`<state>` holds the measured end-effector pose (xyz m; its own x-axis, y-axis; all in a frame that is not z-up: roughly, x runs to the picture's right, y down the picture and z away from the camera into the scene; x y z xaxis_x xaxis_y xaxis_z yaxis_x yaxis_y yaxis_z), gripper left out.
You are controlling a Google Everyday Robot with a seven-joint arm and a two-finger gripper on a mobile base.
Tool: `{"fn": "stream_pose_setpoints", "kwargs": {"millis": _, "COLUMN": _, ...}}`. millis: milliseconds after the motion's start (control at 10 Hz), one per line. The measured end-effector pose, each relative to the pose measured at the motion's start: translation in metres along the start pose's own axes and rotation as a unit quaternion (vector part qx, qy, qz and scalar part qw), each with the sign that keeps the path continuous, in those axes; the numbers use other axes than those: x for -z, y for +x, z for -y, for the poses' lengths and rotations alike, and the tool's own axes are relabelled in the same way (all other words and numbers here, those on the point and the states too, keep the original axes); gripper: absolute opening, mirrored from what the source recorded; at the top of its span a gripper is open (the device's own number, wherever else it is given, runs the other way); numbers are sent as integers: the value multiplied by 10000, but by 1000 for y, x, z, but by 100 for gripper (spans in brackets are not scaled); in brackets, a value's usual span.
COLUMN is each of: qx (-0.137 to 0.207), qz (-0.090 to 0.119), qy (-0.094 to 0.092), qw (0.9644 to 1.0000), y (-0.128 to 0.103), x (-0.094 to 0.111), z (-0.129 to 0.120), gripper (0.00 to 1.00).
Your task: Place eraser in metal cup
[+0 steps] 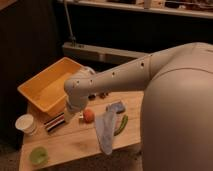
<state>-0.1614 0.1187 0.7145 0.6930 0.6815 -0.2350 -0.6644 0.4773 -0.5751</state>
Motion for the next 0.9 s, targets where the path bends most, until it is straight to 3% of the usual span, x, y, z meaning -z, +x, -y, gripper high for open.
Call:
{"fn": "stream_pose_setpoints", "kwargs": {"millis": 100, "qx": 147, "qz": 62, "qy": 39, "qw": 9999, "y": 0, "x": -1, "z": 0, "gripper": 62}}
{"fn": "stream_pose_setpoints", "kwargs": {"millis": 200, "qx": 544, "qz": 182, "qy": 96, "qw": 9983, "y": -1, "x": -2, "z": -1, "gripper": 62}}
{"fn": "stream_pose_setpoints", "kwargs": {"millis": 300, "qx": 1232, "qz": 374, "qy": 162, "qw": 9915, "y": -3, "x": -2, "z": -3, "gripper": 62}}
{"fn": "stream_pose_setpoints", "kwargs": {"millis": 400, "qx": 1708, "qz": 545, "qy": 175, "qw": 9836, "y": -3, "x": -1, "z": -4, "gripper": 62}}
{"fn": "stream_pose_setpoints", "kwargs": {"millis": 600, "qx": 2629, "qz": 888, "qy": 255, "qw": 9604, "y": -3, "x": 4, "z": -6, "gripper": 62}}
{"fn": "stream_pose_setpoints", "kwargs": {"millis": 800, "qx": 3026, "qz": 1026, "qy": 289, "qw": 9471, "y": -5, "x": 6, "z": -9, "gripper": 62}}
{"fn": "stream_pose_setpoints", "kwargs": {"millis": 900, "qx": 3040, "qz": 1025, "qy": 291, "qw": 9467, "y": -4, "x": 5, "z": -7, "gripper": 62}}
